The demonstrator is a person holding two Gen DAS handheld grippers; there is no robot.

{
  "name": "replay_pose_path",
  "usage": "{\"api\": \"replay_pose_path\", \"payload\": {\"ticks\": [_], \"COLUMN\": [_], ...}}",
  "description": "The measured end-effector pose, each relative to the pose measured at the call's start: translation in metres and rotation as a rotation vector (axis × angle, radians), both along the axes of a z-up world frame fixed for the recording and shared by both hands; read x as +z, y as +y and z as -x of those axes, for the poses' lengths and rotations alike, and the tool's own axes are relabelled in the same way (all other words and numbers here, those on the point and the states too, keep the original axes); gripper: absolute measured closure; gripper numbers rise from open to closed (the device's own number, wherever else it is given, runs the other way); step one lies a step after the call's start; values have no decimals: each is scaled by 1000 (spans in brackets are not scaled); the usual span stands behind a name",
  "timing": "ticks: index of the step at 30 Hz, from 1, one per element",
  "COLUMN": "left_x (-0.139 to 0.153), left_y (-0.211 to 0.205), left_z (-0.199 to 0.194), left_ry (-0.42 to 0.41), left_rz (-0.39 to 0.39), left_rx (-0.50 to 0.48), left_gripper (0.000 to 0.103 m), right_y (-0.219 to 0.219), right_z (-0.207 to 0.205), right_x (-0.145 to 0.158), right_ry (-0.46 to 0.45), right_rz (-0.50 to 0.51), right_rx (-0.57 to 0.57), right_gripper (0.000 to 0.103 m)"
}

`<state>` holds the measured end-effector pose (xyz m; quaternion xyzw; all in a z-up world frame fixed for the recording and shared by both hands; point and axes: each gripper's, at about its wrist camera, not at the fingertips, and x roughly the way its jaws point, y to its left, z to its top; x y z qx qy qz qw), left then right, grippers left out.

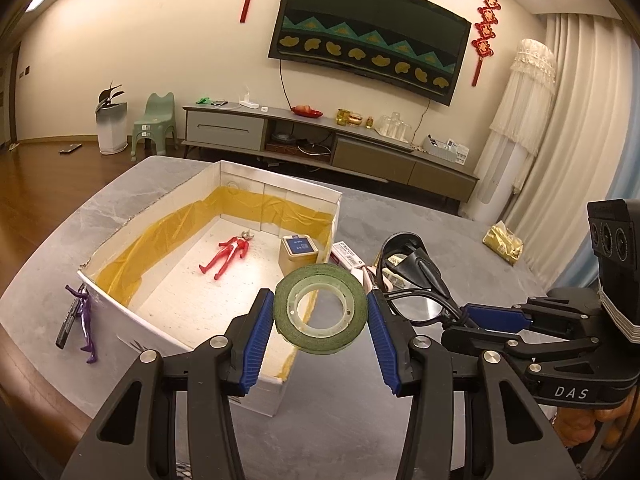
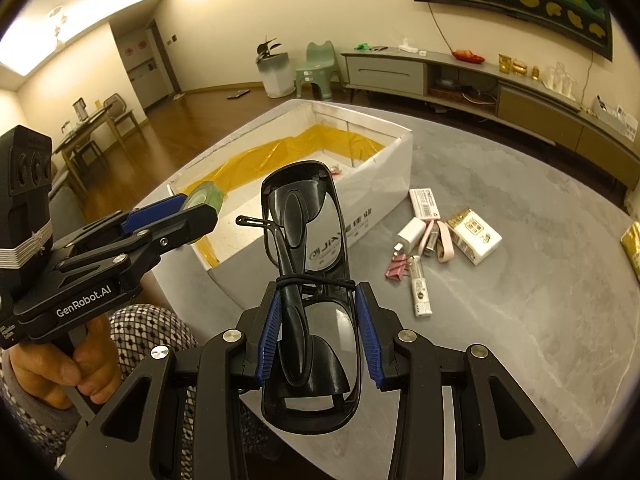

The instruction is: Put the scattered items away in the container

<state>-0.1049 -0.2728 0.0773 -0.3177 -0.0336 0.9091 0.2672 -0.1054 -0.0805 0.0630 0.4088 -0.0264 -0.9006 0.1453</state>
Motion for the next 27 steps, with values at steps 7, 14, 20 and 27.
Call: {"api": "replay_pose_path", "payload": {"ticks": [7,14,20,27], "left_x": [0,2,3,7], "left_y": [-16,-32,-45,-57], "left_z": [7,16,26,38], "left_ry": [1,5,7,21], "left_rz": [-15,-27,-38,-44], "left_rx": [16,35,44,53], "left_gripper": [54,54,54,54], "right_y": [-17,-33,-47,-64], "right_z": [7,16,24,36], "right_x": [9,15,20,26], "right_ry": [10,20,27,36], "right_rz": [-21,-49,-69,-89], "right_rx": [24,48,69,93], "right_gripper": [64,64,64,64]}}
